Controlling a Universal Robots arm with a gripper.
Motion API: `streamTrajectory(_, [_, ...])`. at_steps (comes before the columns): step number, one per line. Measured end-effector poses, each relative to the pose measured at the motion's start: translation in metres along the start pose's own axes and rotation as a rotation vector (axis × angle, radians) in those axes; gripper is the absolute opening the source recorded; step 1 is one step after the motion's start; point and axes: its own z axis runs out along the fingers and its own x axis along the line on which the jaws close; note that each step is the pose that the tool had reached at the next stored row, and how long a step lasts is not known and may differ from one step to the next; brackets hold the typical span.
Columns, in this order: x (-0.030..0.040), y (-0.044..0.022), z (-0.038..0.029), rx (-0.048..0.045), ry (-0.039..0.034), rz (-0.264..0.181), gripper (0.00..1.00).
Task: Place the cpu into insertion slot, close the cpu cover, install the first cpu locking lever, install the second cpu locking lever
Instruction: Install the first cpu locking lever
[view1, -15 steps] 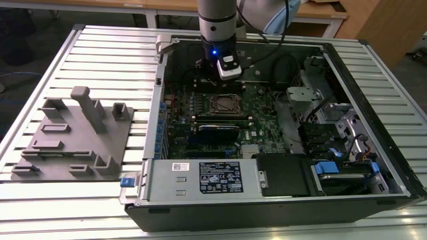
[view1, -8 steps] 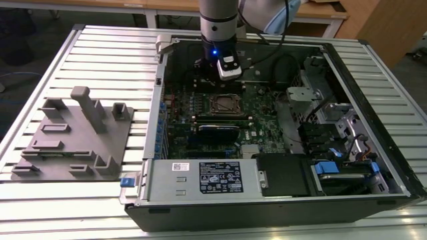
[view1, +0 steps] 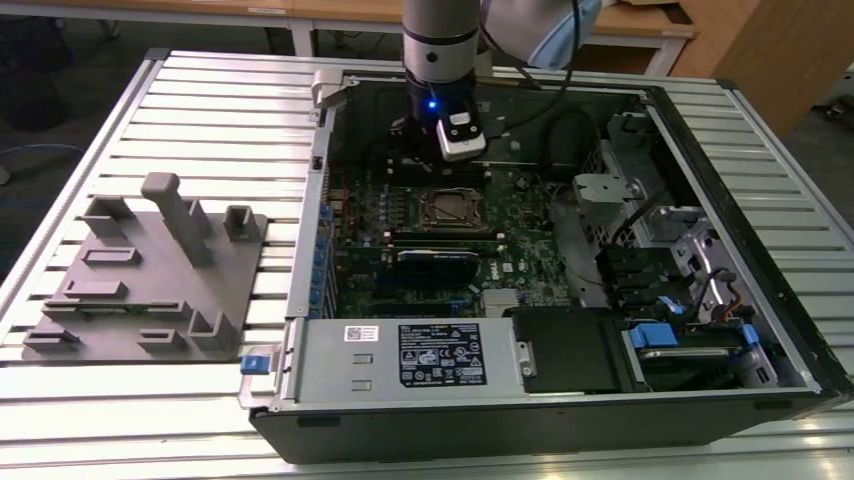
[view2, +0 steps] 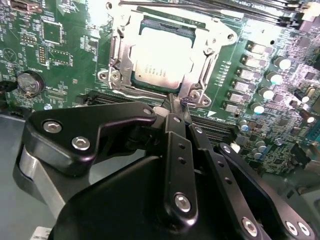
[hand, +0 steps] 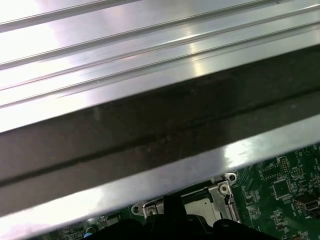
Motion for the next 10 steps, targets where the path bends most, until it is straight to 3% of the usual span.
streamTrajectory(6, [-0.0140, 0.0043, 0.0018, 0.0025, 0.0084, -0.001, 0.10])
streamTrajectory(10, [-0.0163, 0.0050, 0.0021, 0.0030, 0.0099, -0.001, 0.10])
